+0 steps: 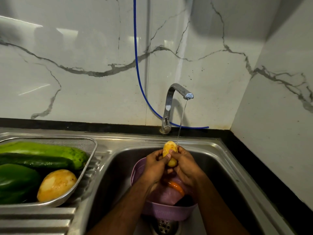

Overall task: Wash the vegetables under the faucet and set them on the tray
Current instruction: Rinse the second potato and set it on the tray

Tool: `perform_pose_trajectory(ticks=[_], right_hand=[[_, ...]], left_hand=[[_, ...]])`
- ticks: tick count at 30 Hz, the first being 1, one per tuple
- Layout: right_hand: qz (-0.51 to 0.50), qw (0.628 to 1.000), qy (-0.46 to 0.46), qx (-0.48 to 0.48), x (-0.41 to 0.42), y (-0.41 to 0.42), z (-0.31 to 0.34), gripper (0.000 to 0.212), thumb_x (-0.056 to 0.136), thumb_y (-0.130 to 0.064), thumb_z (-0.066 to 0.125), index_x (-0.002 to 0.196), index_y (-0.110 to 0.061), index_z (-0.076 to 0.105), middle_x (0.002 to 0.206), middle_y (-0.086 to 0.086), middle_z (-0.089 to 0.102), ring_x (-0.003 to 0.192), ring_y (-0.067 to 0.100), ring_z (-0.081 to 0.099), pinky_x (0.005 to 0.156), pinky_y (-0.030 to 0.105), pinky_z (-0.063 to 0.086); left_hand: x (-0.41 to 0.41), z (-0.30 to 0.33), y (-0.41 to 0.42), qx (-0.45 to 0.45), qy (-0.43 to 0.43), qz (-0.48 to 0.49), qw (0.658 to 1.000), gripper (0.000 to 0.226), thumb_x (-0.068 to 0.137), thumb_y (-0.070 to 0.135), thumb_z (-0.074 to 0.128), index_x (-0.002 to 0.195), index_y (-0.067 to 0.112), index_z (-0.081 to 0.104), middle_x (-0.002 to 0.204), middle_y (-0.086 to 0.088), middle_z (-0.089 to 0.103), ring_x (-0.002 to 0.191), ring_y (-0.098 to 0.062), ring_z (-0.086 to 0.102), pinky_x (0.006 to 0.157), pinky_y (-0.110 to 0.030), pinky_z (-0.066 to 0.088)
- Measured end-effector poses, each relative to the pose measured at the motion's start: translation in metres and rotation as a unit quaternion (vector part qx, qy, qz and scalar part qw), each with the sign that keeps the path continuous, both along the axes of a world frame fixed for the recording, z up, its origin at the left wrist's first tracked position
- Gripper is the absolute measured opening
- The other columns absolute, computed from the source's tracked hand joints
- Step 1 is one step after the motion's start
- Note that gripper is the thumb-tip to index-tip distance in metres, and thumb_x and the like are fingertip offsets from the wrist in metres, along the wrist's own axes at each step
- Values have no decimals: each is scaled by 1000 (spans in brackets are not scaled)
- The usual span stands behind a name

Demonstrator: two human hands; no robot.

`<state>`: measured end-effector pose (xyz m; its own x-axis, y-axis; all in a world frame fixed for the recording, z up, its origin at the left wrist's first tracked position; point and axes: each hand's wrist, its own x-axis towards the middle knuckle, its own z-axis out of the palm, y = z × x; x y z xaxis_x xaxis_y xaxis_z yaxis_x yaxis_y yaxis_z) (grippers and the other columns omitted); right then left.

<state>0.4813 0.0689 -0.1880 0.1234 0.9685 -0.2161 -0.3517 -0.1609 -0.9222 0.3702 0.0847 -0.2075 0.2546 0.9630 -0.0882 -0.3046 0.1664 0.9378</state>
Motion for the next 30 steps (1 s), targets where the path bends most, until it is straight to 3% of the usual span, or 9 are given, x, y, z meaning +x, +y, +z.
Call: perform_pose_trajectory(ticks=[4,7,11,15,17,20,22,26,30], right_hand=[[-44,999,-23,18,-7,1,-5,22,106,-28,56,122,-16,64,113,25,72,86,33,71,44,28,52],[-61,998,6,3,-8,0,-2,18,108,-30,50,115,-20,63,110,24,72,85,35,71,43,30,52],[-21,999,40,-2,-2,-1,1,19,109,-14,46,118,-13,63,109,22,71,86,32,70,45,29,52],[-70,997,17,-3,-4,3,-3,19,106,-21,56,122,-17,63,115,19,71,105,38,71,52,33,58],[-110,994,-22,-10,-4,7,-7,21,104,-32,59,120,-20,65,112,16,72,104,37,73,61,40,62],[-132,982,-138,-15,-2,13,-11,32,100,-45,60,121,-21,66,110,9,74,102,30,73,86,54,62],[-148,975,-164,-12,-1,13,-11,31,100,-46,60,118,-22,67,112,8,73,103,29,71,90,54,61],[-183,983,-17,-10,4,13,-7,26,101,-33,64,123,-20,62,118,13,69,108,34,69,82,49,63],[-177,984,20,-25,10,10,-4,23,105,-22,57,128,-25,57,126,15,59,112,37,64,70,41,61]], left_hand=[[-1,1,-1,3,9,-1,1000,26,96,10,63,121,12,67,107,-11,75,98,-30,73,89,-53,58],[-1,2,1,-10,2,1,1000,26,96,13,63,122,13,66,109,-11,74,98,-29,74,83,-45,61],[-1,1,2,-44,-9,27,999,23,97,12,62,119,8,64,104,-16,74,89,-27,74,67,-32,61],[-2,-1,3,-23,11,23,999,23,94,11,66,116,6,65,99,-16,76,89,-29,74,75,-38,61],[-1,-1,2,-2,27,10,1000,23,93,11,67,116,7,66,99,-16,76,92,-32,74,79,-43,61],[-2,-1,1,4,28,13,1000,23,94,12,66,117,12,66,103,-14,75,92,-29,74,75,-39,61],[-2,-3,2,-4,21,19,1000,26,92,12,68,119,13,65,105,-12,75,95,-27,74,79,-40,62],[1,-2,-1,-2,29,38,999,32,84,7,77,114,5,67,97,-14,77,93,-29,74,88,-43,60],[2,-4,-3,13,46,31,998,19,90,8,70,109,6,71,91,-12,78,86,-27,73,77,-40,57]])
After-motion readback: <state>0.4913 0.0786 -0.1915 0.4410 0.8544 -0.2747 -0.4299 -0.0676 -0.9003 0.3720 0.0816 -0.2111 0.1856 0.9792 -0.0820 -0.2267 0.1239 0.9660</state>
